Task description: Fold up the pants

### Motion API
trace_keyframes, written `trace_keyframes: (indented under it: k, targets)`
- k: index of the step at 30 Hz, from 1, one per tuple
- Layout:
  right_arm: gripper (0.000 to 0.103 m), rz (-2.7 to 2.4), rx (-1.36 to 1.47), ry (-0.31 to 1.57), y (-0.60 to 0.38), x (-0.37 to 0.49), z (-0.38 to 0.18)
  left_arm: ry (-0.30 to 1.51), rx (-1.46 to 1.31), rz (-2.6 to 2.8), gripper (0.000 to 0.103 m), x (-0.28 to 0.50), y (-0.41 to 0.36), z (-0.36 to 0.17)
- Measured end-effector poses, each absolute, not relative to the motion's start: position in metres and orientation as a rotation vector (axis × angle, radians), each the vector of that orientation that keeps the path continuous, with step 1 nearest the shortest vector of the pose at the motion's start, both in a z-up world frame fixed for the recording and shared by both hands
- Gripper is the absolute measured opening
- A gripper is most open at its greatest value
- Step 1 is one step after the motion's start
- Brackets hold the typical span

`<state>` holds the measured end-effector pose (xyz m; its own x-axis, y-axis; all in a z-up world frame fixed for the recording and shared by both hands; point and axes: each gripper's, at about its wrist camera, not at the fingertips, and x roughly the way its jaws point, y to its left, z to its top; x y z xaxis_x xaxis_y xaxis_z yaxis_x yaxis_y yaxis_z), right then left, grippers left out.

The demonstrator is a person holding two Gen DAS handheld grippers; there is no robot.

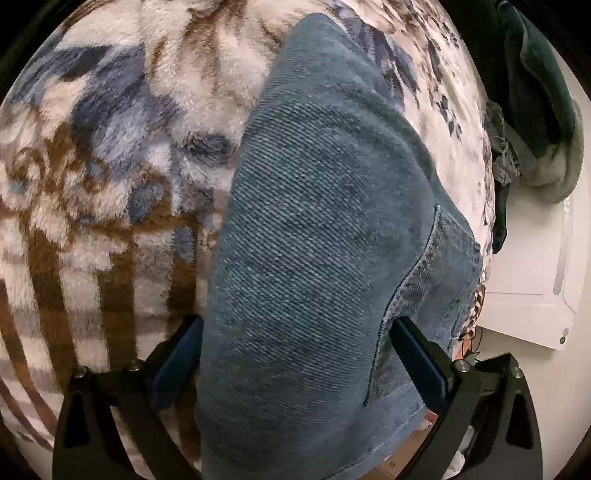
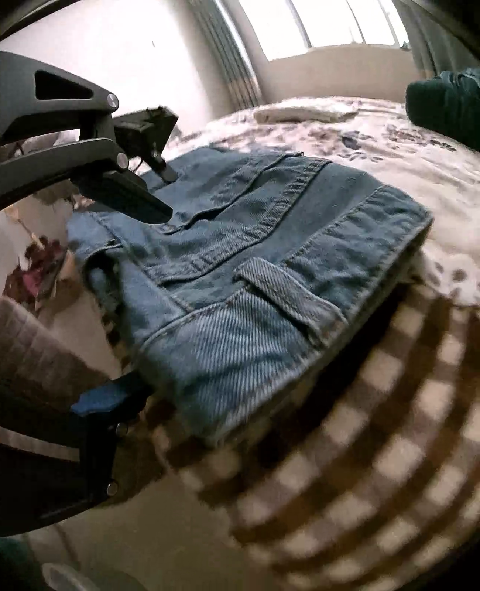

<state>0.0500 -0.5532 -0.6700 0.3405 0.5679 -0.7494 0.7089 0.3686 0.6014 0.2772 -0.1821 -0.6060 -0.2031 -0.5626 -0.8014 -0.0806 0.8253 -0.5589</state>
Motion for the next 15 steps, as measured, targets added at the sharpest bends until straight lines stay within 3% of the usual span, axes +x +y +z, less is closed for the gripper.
trace_keyframes:
  k: [4,7,9,11,12,15]
  targets:
    - [0.082,-0.096,1.268,1.333,-0.559,0.049,-0.672,1.692,-0.517,-0.533,0.098,0.278,-0.192,-0.598]
    - [0.083,-0.082,1.275,1.368,-0.554,0.060,-0.700,1.661,-0.497,-0.528,0.078,0.277,-0.193,-0.593]
    - [0.084,-0.062,1.333,1.324,-0.552,0.062,-0.716,1.651,-0.549,-0.518,0.051,0.277,-0.181,-0.591]
    - [0.083,-0.065,1.376,1.247,-0.550,0.060,-0.709,1.623,-0.589,-0.526,0.041,0.277,-0.172,-0.583]
    - [0.077,-0.051,1.377,1.218,-0.548,0.059,-0.702,1.615,-0.597,-0.527,0.036,0.276,-0.169,-0.578]
    - [0.063,0.004,1.408,1.132,-0.539,0.061,-0.680,1.589,-0.656,-0.538,0.035,0.279,-0.164,-0.561]
